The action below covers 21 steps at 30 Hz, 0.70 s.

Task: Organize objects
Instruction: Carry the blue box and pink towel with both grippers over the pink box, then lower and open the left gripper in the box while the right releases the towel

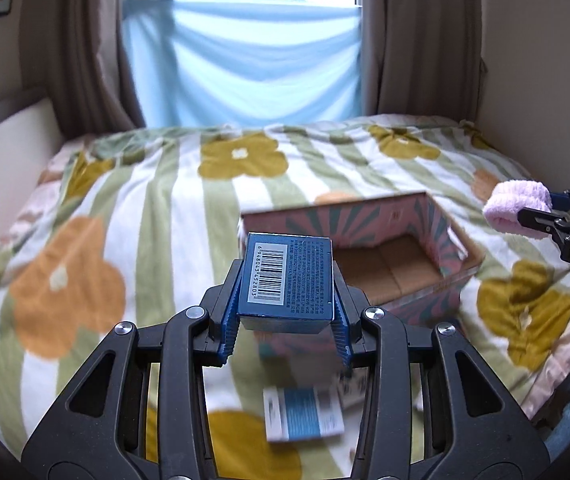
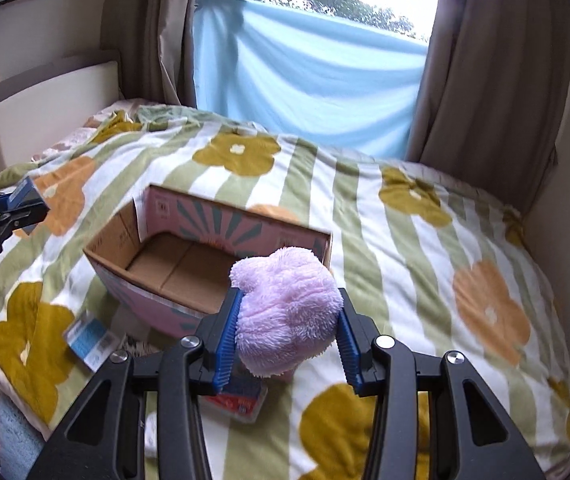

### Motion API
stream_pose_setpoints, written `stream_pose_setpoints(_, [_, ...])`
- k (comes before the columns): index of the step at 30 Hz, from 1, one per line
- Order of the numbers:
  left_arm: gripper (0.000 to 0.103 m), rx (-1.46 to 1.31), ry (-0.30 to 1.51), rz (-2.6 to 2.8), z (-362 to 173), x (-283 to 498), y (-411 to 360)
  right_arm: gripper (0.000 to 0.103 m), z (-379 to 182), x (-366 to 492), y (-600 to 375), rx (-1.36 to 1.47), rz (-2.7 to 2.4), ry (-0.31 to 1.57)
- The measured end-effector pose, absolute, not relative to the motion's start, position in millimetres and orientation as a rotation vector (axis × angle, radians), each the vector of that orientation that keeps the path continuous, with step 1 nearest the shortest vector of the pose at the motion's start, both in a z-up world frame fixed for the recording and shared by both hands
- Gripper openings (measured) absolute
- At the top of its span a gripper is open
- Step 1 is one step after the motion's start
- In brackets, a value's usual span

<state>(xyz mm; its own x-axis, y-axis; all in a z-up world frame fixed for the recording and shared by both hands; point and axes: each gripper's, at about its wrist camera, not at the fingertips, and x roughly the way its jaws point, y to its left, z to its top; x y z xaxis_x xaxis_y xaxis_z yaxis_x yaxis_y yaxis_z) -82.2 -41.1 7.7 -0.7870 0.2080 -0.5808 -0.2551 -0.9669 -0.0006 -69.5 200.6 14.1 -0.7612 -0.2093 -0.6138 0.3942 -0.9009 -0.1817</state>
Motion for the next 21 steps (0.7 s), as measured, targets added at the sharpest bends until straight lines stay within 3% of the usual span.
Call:
stream_pose_setpoints(8, [0.035, -0.997, 0.103, 2.658, 3.3, -160.4, -12.3, 0.041, 25.8, -128.3, 157.3, 0.904, -2.566, 0.42])
stream_pose_setpoints(21, [0.035, -1.207, 0.128, 2.599, -59.7, -241.2, 8.7, 0.041, -42.6, -202.8, 128.2, 1.162, -2.439, 0.433])
